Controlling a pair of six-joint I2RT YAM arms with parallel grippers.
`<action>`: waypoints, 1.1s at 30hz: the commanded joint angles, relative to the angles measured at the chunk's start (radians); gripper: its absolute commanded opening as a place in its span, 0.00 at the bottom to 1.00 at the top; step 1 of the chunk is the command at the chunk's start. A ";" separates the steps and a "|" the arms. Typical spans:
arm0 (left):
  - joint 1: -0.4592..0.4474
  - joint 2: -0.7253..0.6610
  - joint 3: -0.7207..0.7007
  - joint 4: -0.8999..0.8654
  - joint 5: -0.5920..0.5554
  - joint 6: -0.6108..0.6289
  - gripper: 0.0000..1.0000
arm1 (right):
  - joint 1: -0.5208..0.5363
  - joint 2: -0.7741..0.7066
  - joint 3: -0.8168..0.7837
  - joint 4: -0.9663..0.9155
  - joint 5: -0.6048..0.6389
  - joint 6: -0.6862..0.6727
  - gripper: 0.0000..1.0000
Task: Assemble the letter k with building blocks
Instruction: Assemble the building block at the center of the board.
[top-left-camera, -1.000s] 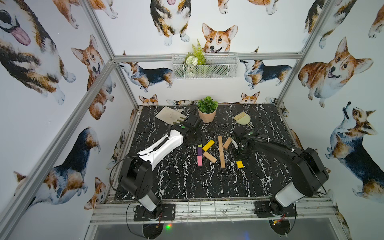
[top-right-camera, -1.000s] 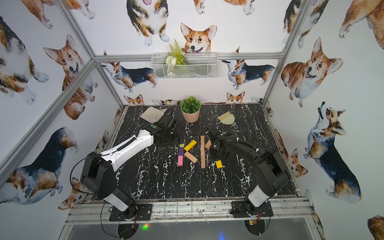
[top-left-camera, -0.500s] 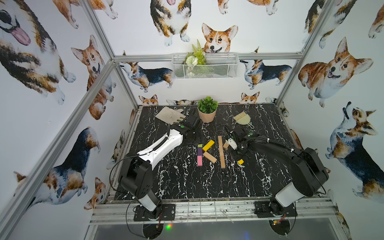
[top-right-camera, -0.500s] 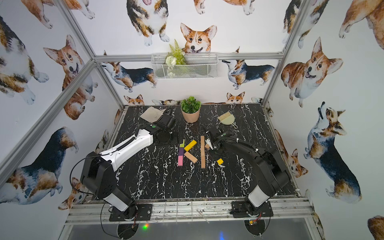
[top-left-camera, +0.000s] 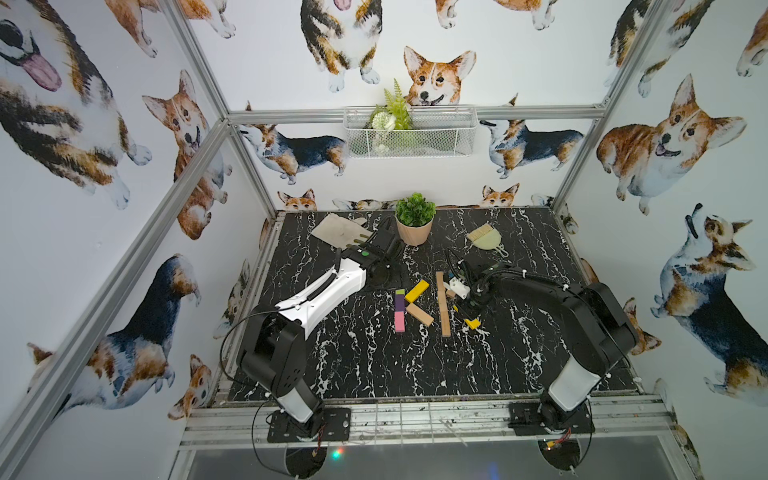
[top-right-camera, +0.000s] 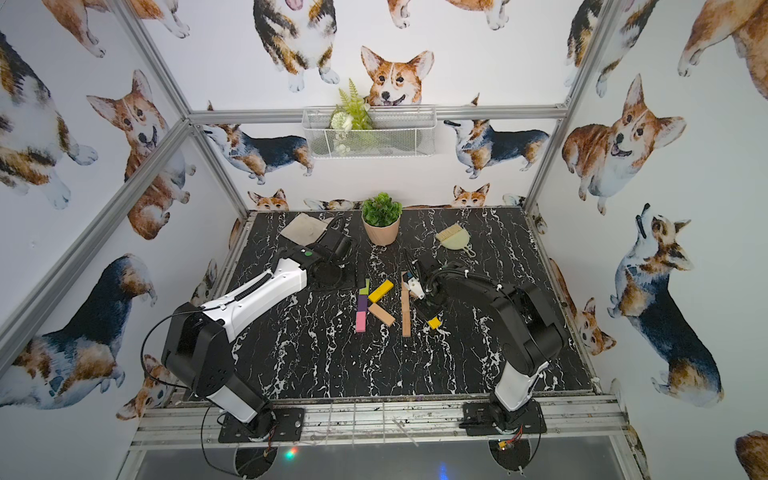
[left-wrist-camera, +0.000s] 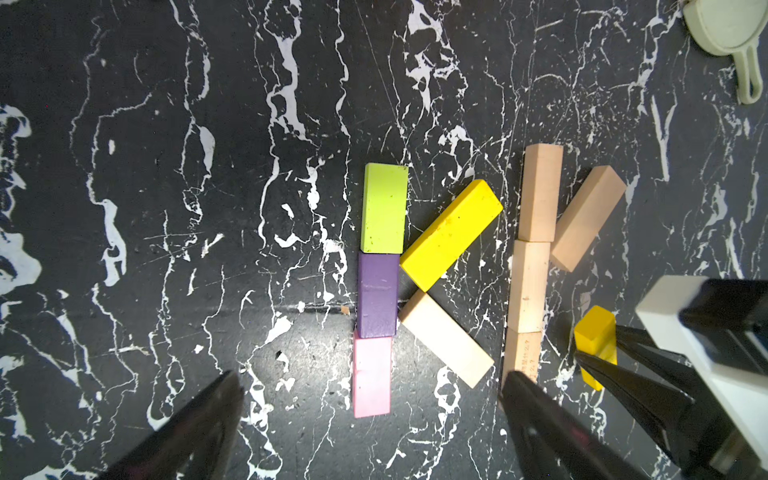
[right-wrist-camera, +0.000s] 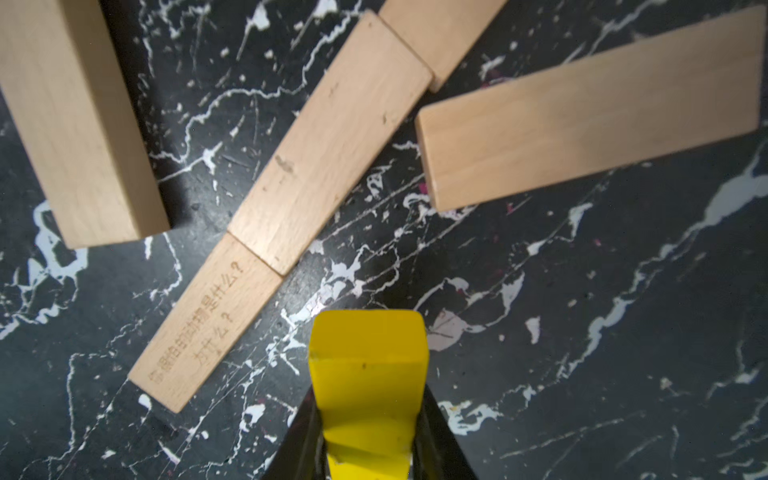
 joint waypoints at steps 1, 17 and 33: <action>0.004 0.002 0.003 -0.004 0.002 -0.009 1.00 | -0.001 0.026 0.020 0.027 -0.016 -0.030 0.04; 0.004 -0.001 -0.002 -0.004 -0.001 -0.011 1.00 | -0.023 0.099 0.046 0.060 0.017 0.009 0.05; 0.004 0.007 0.001 -0.008 -0.004 -0.012 1.00 | -0.005 0.123 0.065 0.059 -0.008 0.016 0.07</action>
